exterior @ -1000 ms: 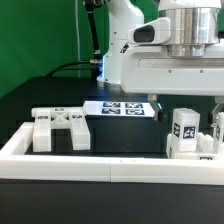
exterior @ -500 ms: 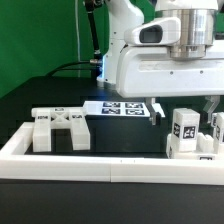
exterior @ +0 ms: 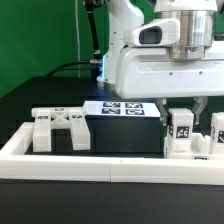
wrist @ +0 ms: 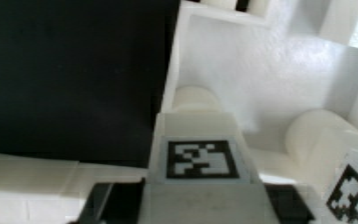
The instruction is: Assemble chair
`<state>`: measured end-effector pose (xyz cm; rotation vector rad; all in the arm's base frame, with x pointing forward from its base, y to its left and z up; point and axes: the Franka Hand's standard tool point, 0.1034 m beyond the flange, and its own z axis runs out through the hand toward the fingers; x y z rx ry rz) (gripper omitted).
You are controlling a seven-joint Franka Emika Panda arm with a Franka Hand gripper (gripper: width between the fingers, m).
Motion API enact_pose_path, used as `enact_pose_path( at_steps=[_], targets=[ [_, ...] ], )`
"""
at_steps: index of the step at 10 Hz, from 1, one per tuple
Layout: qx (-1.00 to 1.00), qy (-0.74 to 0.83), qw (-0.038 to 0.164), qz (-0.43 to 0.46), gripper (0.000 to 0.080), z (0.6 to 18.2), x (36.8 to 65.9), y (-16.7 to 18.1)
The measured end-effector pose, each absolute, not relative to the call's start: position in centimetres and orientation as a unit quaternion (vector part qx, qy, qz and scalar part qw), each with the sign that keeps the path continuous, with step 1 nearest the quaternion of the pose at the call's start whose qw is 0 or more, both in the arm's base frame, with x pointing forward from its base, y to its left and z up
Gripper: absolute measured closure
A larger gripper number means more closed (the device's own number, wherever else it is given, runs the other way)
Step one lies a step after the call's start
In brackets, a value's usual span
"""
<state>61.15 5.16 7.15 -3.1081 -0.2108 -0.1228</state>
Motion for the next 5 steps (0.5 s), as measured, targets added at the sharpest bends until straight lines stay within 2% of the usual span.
enact_pose_path(
  at_steps=[3,5],
  targets=[
    [-0.998,0.056,0.018,-0.037,0.0509,7.08,61.08,5.28],
    [-0.985,0.167,0.03,-0.035,0.0509,7.02,61.08,5.16]
  ],
)
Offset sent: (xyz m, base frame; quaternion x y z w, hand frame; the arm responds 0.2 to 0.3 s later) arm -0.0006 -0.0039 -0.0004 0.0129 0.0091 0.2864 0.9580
